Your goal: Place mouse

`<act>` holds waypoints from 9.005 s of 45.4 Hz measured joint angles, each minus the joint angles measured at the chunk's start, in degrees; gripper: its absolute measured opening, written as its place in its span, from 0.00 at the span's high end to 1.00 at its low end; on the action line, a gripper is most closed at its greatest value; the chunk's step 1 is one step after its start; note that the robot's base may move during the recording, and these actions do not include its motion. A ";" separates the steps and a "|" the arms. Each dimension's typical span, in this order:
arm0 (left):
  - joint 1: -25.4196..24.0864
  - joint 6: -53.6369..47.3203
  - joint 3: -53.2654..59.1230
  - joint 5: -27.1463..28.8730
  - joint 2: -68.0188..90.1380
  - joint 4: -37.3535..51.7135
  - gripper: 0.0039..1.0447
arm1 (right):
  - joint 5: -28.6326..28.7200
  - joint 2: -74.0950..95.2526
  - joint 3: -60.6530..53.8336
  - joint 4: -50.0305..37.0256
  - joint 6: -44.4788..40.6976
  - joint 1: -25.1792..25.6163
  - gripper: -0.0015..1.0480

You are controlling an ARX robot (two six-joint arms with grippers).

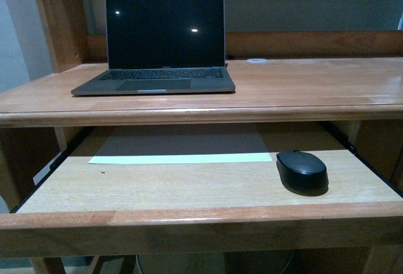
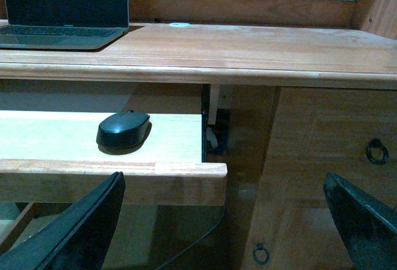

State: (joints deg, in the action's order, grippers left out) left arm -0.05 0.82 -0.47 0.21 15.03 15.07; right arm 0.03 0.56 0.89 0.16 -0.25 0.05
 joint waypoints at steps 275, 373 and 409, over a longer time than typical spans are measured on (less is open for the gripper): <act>0.00 0.00 -0.04 -0.04 -14.88 -15.26 0.06 | -11.91 127.23 87.71 -13.81 5.68 -13.03 0.40; -0.04 0.00 -0.04 -0.07 -14.88 -15.26 0.06 | -3.34 88.52 24.63 -62.31 0.37 -3.43 0.98; -0.04 0.00 -0.04 -0.07 -14.88 -15.26 0.06 | 0.00 46.60 0.72 -44.74 0.37 0.00 0.98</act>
State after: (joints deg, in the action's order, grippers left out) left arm -0.10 0.82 -0.51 0.14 0.14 -0.19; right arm 0.03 47.16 1.61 -44.58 0.12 0.05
